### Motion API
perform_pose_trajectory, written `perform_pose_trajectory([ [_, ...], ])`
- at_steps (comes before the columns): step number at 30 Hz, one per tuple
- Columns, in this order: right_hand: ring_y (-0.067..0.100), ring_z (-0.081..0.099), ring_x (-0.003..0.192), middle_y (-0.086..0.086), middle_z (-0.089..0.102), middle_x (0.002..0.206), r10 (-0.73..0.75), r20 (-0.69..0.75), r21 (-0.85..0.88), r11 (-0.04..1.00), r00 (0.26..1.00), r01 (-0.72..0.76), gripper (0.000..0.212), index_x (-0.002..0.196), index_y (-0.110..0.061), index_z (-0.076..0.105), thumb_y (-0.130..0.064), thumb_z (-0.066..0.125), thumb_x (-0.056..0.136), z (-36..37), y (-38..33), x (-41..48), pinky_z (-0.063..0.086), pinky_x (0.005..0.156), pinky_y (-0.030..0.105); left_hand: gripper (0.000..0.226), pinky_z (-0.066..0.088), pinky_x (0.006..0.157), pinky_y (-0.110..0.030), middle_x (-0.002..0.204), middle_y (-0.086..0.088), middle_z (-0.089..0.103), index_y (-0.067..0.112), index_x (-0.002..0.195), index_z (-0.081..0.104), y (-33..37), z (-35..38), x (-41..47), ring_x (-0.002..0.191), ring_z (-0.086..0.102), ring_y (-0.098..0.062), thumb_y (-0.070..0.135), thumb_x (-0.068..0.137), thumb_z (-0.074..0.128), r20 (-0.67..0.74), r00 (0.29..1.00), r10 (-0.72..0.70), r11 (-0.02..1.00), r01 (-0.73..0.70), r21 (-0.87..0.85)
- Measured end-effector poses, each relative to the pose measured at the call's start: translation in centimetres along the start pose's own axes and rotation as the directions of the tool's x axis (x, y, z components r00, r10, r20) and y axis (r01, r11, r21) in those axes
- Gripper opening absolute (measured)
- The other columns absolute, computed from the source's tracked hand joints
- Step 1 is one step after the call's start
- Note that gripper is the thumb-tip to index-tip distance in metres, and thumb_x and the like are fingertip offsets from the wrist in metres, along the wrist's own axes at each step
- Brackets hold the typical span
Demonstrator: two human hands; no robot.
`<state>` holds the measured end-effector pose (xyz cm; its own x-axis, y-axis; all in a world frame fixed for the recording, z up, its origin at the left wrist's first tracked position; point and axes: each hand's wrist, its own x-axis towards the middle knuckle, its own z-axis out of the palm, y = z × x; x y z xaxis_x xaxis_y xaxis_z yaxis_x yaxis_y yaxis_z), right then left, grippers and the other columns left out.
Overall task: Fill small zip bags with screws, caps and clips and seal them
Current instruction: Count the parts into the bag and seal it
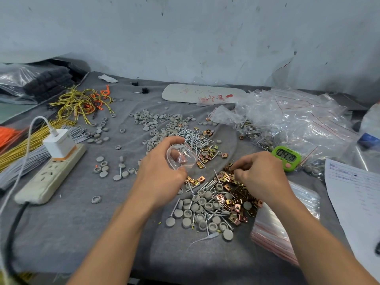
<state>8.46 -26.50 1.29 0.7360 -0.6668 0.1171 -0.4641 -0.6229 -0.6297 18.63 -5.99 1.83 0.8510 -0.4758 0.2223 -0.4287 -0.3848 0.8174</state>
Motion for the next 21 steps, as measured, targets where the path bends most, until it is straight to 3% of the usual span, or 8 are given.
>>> perform_pose_trajectory([
  [5, -0.002, 0.061, 0.057, -0.021, 0.064, 0.054, 0.011, -0.044, -0.055, 0.998, 0.999, -0.014, 0.037, 0.054, -0.037, 0.069, -0.010, 0.082, 0.076, 0.17, 0.08, 0.26, 0.034, 0.044, 0.004, 0.069, 0.041, 0.043, -0.014, 0.101, 0.017, 0.064, 0.056, 0.117, 0.055, -0.05, -0.17, -0.06, 0.056, 0.063, -0.003, 0.005, 0.073, 0.065, 0.013, 1.000, -0.007, 1.000, 0.007, -0.009],
  [9, -0.002, 0.063, 0.058, -0.018, 0.067, 0.057, 0.014, -0.043, -0.048, 0.999, 0.999, -0.016, 0.033, 0.059, -0.034, 0.071, -0.007, 0.079, 0.077, 0.35, 0.45, 0.41, 0.036, 0.041, 0.005, 0.067, 0.042, 0.044, -0.015, 0.099, 0.017, 0.064, 0.054, 0.117, 0.056, 0.07, -0.29, -0.03, 0.058, 0.063, -0.003, 0.005, 0.073, 0.065, 0.003, 1.000, -0.005, 1.000, 0.005, -0.005],
  [13, 0.008, 0.070, 0.077, -0.011, 0.075, 0.077, 0.051, -0.006, -0.033, 0.998, 0.999, -0.052, 0.038, 0.064, -0.036, 0.070, -0.005, 0.068, 0.086, 0.52, 0.46, 0.48, 0.057, 0.069, 0.025, 0.067, 0.040, 0.043, -0.015, 0.098, 0.018, 0.063, 0.055, 0.117, 0.055, 0.02, -0.36, -0.10, 0.054, 0.060, -0.003, 0.005, 0.074, 0.065, 0.011, 1.000, -0.001, 1.000, 0.001, -0.005],
  [15, 0.011, 0.071, 0.081, -0.009, 0.076, 0.079, 0.049, 0.003, -0.043, 0.998, 0.999, -0.048, 0.040, 0.066, -0.036, 0.070, -0.004, 0.064, 0.089, 0.55, 0.45, 0.50, 0.060, 0.078, 0.031, 0.066, 0.040, 0.043, -0.015, 0.097, 0.018, 0.064, 0.055, 0.118, 0.055, 0.00, -0.37, -0.09, 0.056, 0.061, -0.003, 0.006, 0.075, 0.065, 0.011, 1.000, -0.001, 1.000, 0.001, 0.005],
  [18, 0.006, 0.070, 0.072, -0.013, 0.074, 0.072, 0.007, -0.033, -0.008, 1.000, 0.999, -0.007, 0.038, 0.066, -0.038, 0.070, -0.006, 0.067, 0.085, 0.32, 0.54, 0.53, 0.056, 0.065, 0.019, 0.065, 0.041, 0.045, -0.014, 0.096, 0.018, 0.064, 0.055, 0.117, 0.055, 0.06, -0.38, -0.11, 0.062, 0.063, -0.002, 0.007, 0.075, 0.065, 0.006, 1.000, -0.008, 1.000, 0.008, 0.016],
  [20, -0.002, 0.065, 0.064, -0.019, 0.070, 0.066, -0.004, -0.070, 0.000, 1.000, 0.998, 0.004, 0.032, 0.067, -0.039, 0.071, -0.010, 0.075, 0.080, 0.15, 0.61, 0.49, 0.041, 0.050, 0.004, 0.065, 0.041, 0.045, -0.014, 0.097, 0.018, 0.064, 0.055, 0.117, 0.055, 0.06, -0.38, -0.14, 0.062, 0.063, -0.001, 0.007, 0.075, 0.065, 0.006, 1.000, -0.011, 1.000, 0.011, 0.018],
  [21, -0.005, 0.063, 0.062, -0.020, 0.069, 0.063, -0.004, -0.083, -0.009, 1.000, 0.997, 0.003, 0.030, 0.066, -0.039, 0.071, -0.012, 0.079, 0.077, 0.16, 0.66, 0.49, 0.037, 0.045, 0.002, 0.066, 0.041, 0.045, -0.013, 0.097, 0.018, 0.064, 0.056, 0.117, 0.054, 0.06, -0.38, -0.14, 0.061, 0.063, -0.001, 0.007, 0.075, 0.065, 0.005, 1.000, -0.011, 1.000, 0.011, 0.020],
])
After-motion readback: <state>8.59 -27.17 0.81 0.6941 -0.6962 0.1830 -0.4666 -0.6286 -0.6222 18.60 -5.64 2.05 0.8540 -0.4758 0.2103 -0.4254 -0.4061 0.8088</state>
